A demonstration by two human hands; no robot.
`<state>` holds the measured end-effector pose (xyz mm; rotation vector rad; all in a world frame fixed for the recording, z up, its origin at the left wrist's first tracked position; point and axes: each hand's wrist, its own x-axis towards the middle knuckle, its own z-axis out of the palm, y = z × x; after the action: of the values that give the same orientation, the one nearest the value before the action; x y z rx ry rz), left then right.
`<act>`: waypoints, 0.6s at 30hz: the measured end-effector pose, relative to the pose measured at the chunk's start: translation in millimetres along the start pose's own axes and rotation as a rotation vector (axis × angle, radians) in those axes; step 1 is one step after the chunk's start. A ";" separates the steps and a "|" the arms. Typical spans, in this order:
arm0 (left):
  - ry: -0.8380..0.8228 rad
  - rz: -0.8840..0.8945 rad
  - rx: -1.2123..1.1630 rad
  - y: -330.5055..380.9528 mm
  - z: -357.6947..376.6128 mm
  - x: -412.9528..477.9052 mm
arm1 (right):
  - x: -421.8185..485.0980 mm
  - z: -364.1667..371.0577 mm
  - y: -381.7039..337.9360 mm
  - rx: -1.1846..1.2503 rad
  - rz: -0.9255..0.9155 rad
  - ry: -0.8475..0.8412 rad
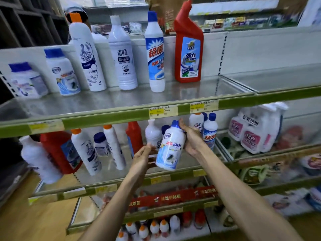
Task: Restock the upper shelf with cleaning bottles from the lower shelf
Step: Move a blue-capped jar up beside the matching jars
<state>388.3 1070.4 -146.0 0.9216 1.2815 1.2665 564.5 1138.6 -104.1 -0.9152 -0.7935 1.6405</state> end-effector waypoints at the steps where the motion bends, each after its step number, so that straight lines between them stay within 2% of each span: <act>1: -0.016 -0.011 0.008 1.6 -1.3 -1.7 | -3.5 0.5 0.3 0.001 -0.009 -0.022; 3: -0.065 -0.051 0.028 6.2 -5.4 -4.7 | -11.0 2.6 0.2 -0.002 -0.011 -0.073; 7: -0.161 -0.132 0.029 19.6 -12.5 -11.5 | -38.5 18.1 -10.8 -0.084 -0.019 -0.304; 11: -0.268 -0.076 -0.066 42.6 -24.3 -13.7 | -65.3 48.1 -41.2 -0.173 -0.094 -0.472; 15: -0.281 0.058 -0.290 80.8 -30.8 -19.0 | -76.5 85.5 -86.0 -0.045 -0.142 -0.450; 18: -0.286 0.153 -0.315 111.4 -34.6 -29.7 | -74.3 106.0 -113.6 0.050 -0.198 -0.429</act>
<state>342.0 1051.3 -36.5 0.9440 0.7743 1.3523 536.7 1087.0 57.8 -0.4337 -1.0902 1.6923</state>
